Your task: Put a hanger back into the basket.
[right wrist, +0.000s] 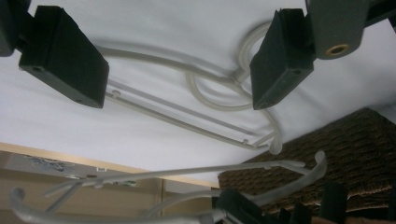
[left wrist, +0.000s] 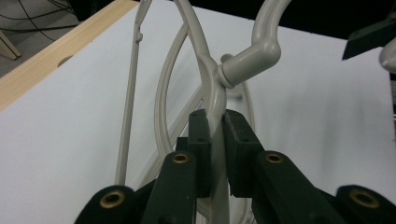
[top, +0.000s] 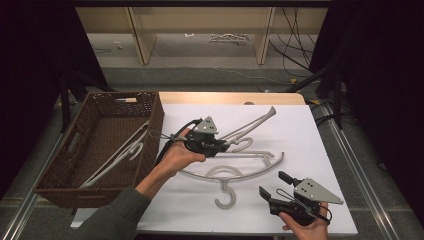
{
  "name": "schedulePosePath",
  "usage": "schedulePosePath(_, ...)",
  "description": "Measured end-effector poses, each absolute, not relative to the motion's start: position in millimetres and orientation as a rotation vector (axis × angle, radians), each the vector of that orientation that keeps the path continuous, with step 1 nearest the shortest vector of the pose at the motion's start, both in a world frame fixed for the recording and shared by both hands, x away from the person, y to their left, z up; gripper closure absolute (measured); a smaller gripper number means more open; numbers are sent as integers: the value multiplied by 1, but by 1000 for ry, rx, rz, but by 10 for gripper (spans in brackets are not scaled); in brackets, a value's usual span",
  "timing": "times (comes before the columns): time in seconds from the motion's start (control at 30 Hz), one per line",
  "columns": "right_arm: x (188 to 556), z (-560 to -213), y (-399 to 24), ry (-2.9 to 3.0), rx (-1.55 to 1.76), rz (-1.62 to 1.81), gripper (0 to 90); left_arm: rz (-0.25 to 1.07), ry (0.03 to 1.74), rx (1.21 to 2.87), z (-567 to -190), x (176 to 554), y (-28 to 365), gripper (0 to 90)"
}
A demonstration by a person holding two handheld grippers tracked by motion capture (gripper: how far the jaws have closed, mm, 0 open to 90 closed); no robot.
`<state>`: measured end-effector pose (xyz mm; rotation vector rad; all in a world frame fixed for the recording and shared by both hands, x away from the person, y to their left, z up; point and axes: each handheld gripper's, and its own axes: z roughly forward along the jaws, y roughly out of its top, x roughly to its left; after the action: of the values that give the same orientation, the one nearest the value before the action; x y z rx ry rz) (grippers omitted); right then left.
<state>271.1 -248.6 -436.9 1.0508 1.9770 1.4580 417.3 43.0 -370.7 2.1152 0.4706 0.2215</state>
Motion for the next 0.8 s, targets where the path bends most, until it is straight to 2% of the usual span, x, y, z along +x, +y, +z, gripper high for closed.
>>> schedulePosePath(0.2,271,-438,-248,1967,1054,1467,205,183,479,2077,-358,413,48,819)
schedulePosePath(0.8,272,-438,-247,1967,1045,1469,204,184,485,2011,-318,401,71,819)
